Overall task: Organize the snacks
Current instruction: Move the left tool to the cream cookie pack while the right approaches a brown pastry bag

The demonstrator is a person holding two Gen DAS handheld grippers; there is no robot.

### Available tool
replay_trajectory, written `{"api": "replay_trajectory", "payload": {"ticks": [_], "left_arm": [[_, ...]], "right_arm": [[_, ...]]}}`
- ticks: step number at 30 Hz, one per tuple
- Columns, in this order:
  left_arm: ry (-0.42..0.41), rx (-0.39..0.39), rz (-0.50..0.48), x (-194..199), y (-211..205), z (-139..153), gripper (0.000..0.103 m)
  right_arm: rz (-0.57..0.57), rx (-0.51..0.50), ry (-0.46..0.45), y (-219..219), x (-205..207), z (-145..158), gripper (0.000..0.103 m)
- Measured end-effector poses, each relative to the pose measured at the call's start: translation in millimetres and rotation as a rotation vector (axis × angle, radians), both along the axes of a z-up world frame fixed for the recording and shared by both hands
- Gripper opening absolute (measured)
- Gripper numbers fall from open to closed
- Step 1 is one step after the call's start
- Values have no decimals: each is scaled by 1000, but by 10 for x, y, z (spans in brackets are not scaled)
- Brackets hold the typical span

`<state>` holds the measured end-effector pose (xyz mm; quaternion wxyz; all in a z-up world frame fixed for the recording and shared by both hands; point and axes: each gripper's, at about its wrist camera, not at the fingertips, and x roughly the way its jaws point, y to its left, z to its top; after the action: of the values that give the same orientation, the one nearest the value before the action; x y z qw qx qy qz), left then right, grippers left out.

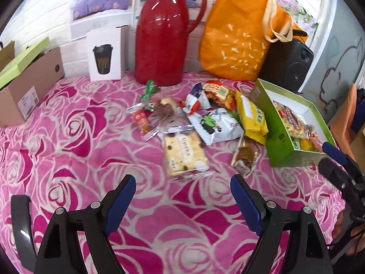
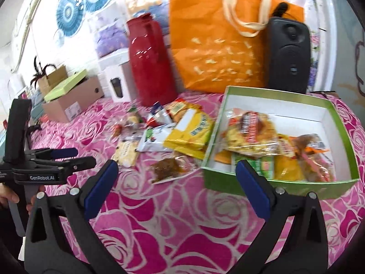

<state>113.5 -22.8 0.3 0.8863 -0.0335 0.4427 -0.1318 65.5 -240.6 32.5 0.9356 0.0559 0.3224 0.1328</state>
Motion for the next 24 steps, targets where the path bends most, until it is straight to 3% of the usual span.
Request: {"api": "replay_trajectory", "payload": {"ticks": [3,6,10,13,21,22,24], "left_arm": [[17,-32,1,48,91,-86,86],[39,-42,-15,172,85,-193,79],[66,-57,-44,377,-30,-322,79],[83,-23,-28,524,-132,-413,79],[107,-20,1,653,-68,-521,77],[120,-36,8,684,-46,-538,77],[126,-44,3,706,-40,-554,78]], "right_arm": [[44,-14,28,214,53,-74,102],[46,-6,70,352,101,-181,102],[17,34,158,381,197,-374,84],[-34,56,213,388,305,-496,73],[-176,40,249,501,660,-691,68],[-185,33,256,493,693,-714,66],[-171,40,260,456,698,-753,53]]}}
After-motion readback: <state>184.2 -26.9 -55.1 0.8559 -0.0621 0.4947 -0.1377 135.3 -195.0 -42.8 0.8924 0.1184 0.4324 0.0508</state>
